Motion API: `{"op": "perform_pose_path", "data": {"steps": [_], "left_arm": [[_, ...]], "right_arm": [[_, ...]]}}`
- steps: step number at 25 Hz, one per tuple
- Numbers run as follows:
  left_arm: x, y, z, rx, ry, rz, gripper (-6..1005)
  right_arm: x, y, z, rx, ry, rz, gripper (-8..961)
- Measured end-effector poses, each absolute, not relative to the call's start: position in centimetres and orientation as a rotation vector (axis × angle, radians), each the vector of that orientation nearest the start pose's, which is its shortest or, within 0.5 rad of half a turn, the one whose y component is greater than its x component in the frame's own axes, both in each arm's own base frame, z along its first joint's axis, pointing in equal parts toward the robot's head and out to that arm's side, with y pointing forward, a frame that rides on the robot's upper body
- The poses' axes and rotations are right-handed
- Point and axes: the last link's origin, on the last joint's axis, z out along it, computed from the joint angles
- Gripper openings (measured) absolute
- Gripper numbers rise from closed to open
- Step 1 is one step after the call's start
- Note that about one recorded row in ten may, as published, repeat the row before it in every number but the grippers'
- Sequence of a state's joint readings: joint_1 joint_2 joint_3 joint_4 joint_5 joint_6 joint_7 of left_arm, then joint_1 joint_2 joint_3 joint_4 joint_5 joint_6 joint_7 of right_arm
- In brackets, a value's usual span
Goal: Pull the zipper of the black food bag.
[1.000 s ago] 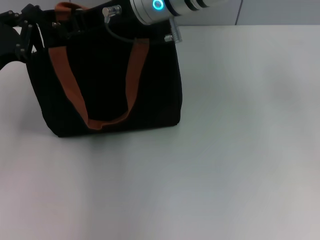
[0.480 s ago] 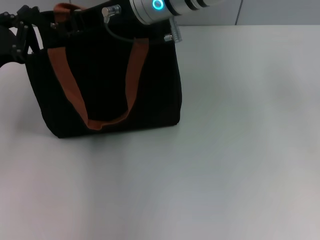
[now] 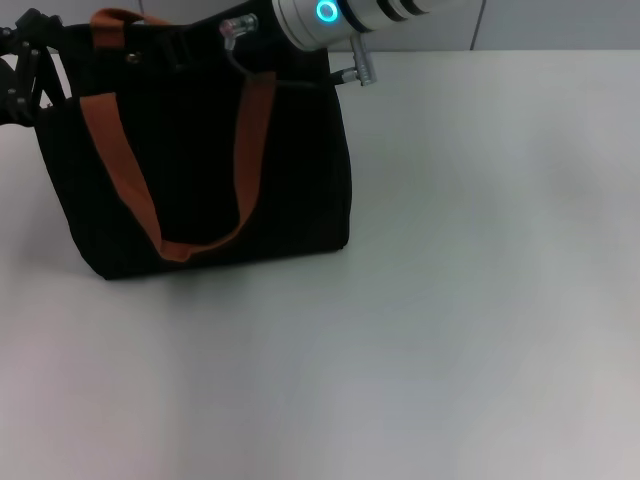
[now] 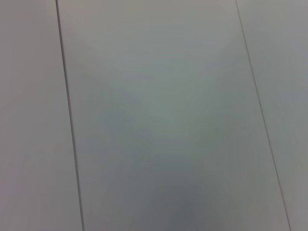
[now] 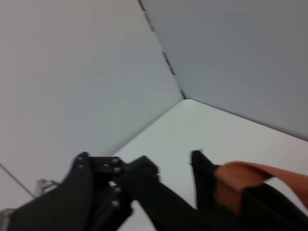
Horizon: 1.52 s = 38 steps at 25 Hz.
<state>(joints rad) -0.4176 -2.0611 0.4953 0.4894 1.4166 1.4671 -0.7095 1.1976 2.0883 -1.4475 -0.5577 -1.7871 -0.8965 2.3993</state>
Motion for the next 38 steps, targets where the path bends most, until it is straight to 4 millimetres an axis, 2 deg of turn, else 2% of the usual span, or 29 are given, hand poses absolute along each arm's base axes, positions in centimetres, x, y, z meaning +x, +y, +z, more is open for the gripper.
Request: {"op": "perform_pose_path", "data": {"steps": [3,8,9,10,13,14,17,19,23,24,25,28,29,32,34,35,38], "left_arm": [[-30.3,33.5,6.9,-1.942,-0.178,-0.875,30],[-30.4,33.4,7.0,-1.935,-0.182,-0.874,30],[-30.4,33.4,7.1,-1.934,-0.183,-0.874,30],[-30.4,33.4,7.1,-1.933,-0.184,-0.874,30],[-30.6,33.4,7.2,-1.927,-0.187,-0.869,31],[-30.7,33.4,7.2,-1.924,-0.193,-0.868,31],[-30.7,33.4,7.2,-1.922,-0.198,-0.868,31],[-30.7,33.4,7.2,-1.920,-0.199,-0.867,31],[-30.8,33.4,7.2,-1.912,-0.202,-0.863,31],[-30.8,33.4,7.2,-1.912,-0.202,-0.862,31],[-30.8,33.4,7.1,-1.912,-0.203,-0.861,31],[-30.8,33.3,7.0,-1.915,-0.204,-0.859,31],[-30.9,33.3,6.9,-1.921,-0.211,-0.857,31],[-30.8,33.3,6.5,-1.944,-0.225,-0.862,31],[-30.7,33.3,6.3,-1.959,-0.234,-0.868,31],[-30.5,33.4,6.0,-1.986,-0.252,-0.881,31],[-30.3,33.5,5.4,-2.038,-0.318,-0.897,59]], "right_arm": [[1.5,43.9,-9.8,-2.722,1.001,0.375,-1],[3.6,44.5,-9.4,-2.639,1.026,0.306,-1],[4.7,44.6,-8.9,-2.603,1.039,0.296,-1],[4.7,44.6,-8.9,-2.603,1.039,0.296,-1],[6.3,44.5,-7.9,-2.553,1.066,0.298,0],[7.2,44.3,-7.1,-2.525,1.074,0.318,0],[7.9,43.9,-6.2,-2.502,1.073,0.356,0],[8.9,43.3,-4.5,-2.468,1.067,0.440,0],[9.3,42.2,-3.5,-2.499,1.029,0.570,2],[9.6,41.4,-2.8,-2.520,0.983,0.707,2],[9.6,41.4,-2.8,-2.520,0.983,0.707,2],[10.3,40.3,-1.7,-2.522,0.898,0.934,4],[11.1,39.6,-0.9,-2.508,0.840,1.074,4],[12.2,38.7,-0.4,-2.515,0.762,1.171,98],[14.2,36.7,-0.3,-2.569,0.604,1.280,161],[14.2,36.7,-0.3,-2.569,0.604,1.280,209],[16.4,35.5,-0.7,-2.614,0.526,1.273,353]]}}
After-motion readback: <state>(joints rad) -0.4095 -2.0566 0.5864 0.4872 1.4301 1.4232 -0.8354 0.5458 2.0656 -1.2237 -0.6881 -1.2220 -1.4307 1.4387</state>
